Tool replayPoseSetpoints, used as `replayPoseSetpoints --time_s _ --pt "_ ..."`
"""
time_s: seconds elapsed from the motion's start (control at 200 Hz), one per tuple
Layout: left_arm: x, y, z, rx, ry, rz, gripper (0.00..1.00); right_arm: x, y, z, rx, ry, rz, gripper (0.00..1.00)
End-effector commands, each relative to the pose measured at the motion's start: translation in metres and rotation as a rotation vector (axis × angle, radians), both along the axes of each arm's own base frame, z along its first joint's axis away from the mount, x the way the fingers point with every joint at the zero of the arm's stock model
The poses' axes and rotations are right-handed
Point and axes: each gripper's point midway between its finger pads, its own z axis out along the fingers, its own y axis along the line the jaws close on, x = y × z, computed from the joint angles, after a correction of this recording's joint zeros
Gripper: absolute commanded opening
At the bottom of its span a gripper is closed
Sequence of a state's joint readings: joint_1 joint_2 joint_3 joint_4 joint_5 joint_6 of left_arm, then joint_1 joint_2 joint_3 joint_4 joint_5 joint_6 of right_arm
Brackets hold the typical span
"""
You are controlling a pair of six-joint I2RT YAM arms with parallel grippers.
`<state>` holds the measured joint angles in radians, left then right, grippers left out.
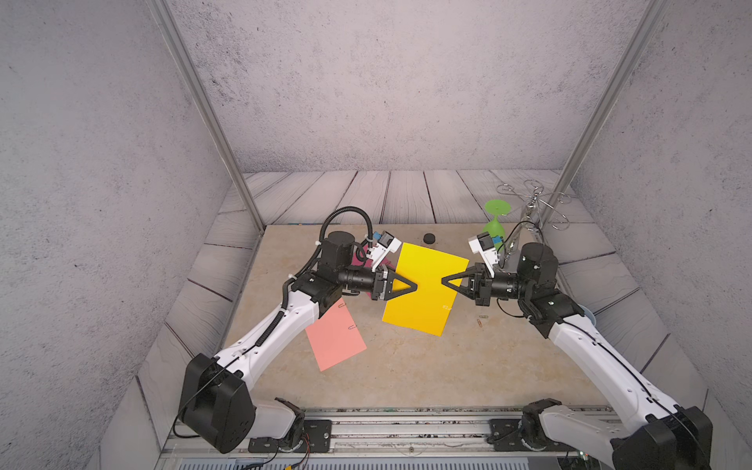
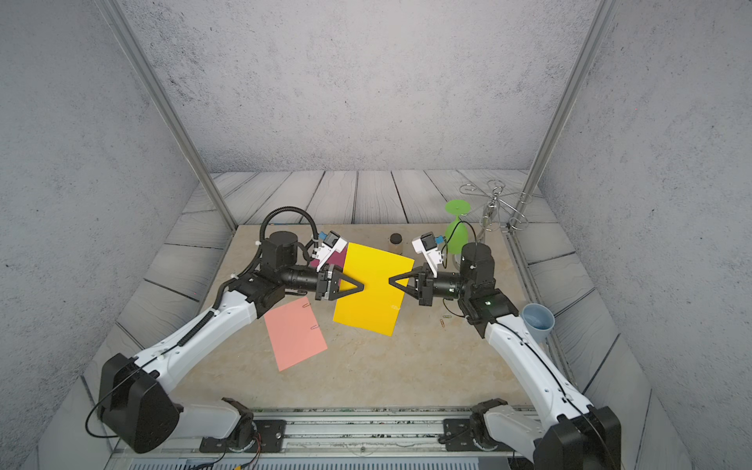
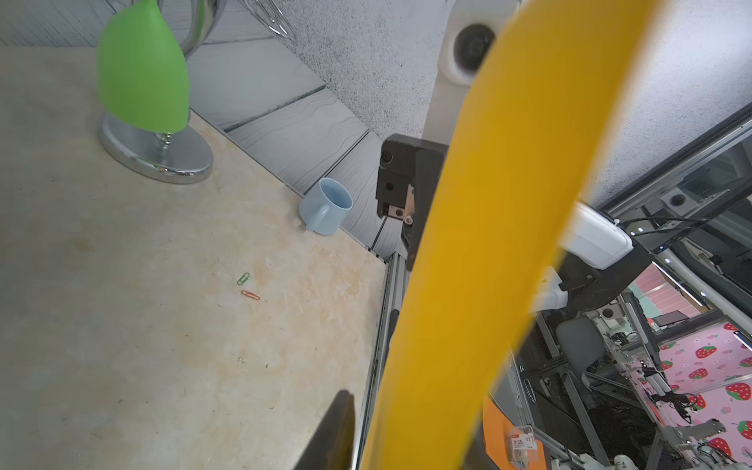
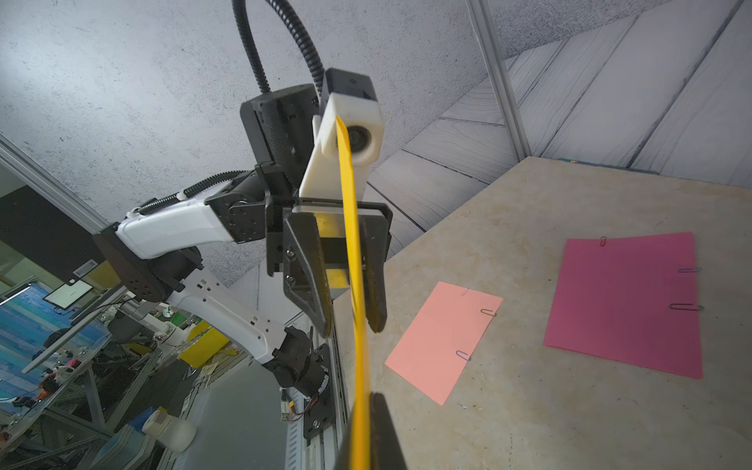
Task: Unclip the paperclips from the documents
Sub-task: Adjust the document.
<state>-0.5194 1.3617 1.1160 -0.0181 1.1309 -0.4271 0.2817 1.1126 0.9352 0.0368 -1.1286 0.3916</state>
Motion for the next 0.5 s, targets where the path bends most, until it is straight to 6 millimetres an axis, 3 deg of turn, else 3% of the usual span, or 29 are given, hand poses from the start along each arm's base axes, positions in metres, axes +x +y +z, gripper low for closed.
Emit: replayPoseSetpoints --time_s 0.0,0.27,0.495 --pt "-0.0049 0.0025 0.0057 -0.028 -0.015 -0.013 0.36 -0.0014 -0.0021 0.0126 0.013 -0.011 0.015 0.00" --pt "-0.0047 0.0021 -0.0008 -0.025 -0.001 -0.015 0.27 0.0037 -0.0004 0.0140 0.014 0.000 0.018 0.01" --pt "-0.0008 0.0007 0.0044 -0.037 -0.011 -0.004 0.04 0.0028 0.0002 0.0095 0.012 0.020 0.023 0.06"
